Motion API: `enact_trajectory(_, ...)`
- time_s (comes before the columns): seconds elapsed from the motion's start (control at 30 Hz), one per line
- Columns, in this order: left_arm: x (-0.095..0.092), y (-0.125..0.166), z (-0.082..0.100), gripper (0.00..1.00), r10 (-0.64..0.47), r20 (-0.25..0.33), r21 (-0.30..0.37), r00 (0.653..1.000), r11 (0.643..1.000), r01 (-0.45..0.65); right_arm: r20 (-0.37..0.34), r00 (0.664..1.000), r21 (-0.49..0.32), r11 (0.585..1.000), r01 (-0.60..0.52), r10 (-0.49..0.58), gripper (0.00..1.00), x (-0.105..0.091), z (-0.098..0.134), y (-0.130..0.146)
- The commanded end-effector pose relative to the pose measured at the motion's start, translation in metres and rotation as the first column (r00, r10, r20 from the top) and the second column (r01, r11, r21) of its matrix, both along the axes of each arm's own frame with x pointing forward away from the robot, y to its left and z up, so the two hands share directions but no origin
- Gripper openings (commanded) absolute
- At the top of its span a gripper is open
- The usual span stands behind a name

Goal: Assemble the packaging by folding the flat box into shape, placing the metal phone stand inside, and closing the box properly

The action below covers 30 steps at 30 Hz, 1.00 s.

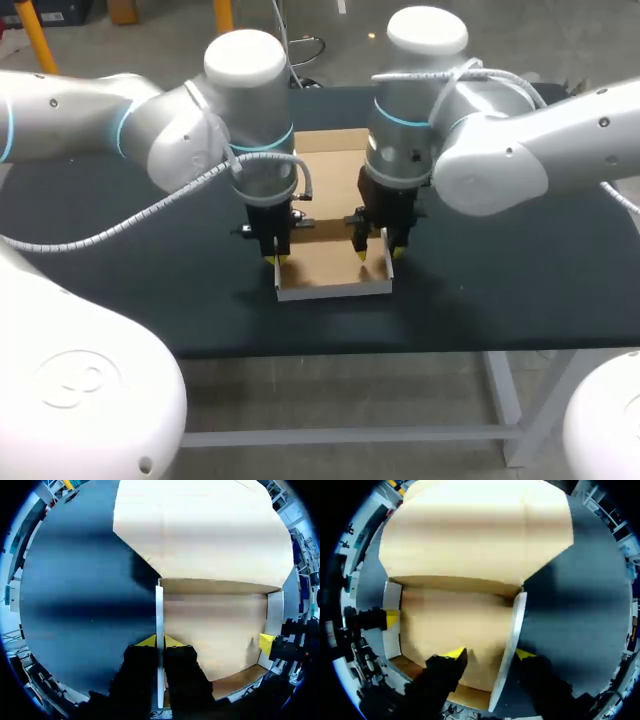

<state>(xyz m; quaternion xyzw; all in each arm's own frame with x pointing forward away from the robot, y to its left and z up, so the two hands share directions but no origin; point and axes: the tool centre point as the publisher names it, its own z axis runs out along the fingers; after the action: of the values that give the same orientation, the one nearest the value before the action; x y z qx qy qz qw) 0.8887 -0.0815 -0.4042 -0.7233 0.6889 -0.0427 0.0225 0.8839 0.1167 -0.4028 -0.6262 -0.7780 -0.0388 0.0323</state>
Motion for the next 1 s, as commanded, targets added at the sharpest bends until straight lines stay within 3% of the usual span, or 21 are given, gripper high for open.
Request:
enact_trajectory(0.03, -0.002, -0.004, -0.002, 0.0, 0.005, 0.014, 0.047, 1.0, 0.999, -0.006, 0.033, 0.999, 0.069, 0.997, -0.037, 0.035, 1.0, -0.01, 0.009, -0.014)
enact_trajectory(0.37, -0.003, 0.001, 0.003, 0.0, 0.0, 0.054, 0.066, 0.999, 0.998, -0.003, 0.134, 0.966, 0.209, 0.947, -0.244, 0.22, 1.0, -0.022, 0.032, -0.024)
enact_trajectory(0.57, -0.001, 0.008, 0.005, 0.0, -0.014, 0.062, 0.082, 0.998, 0.997, 0.009, 0.22, 0.909, 0.231, 0.886, -0.402, 0.355, 1.0, -0.03, 0.047, -0.026)
enact_trajectory(0.67, 0.001, 0.013, 0.005, 0.0, -0.019, 0.062, 0.093, 0.998, 0.996, 0.013, 0.244, 0.848, 0.284, 0.801, -0.527, 0.471, 1.0, -0.033, 0.053, -0.029)
enact_trajectory(0.73, 0.002, 0.015, 0.006, 0.0, -0.022, 0.061, 0.096, 0.998, 0.995, 0.016, 0.211, 0.855, 0.275, 0.811, -0.516, 0.473, 1.0, -0.033, 0.056, -0.03)
enact_trajectory(1.0, 0.006, 0.026, 0.006, 0.0, -0.04, 0.041, 0.068, 0.998, 0.997, 0.038, 0.211, 0.855, 0.275, 0.811, -0.516, 0.473, 1.0, -0.033, 0.056, -0.03)
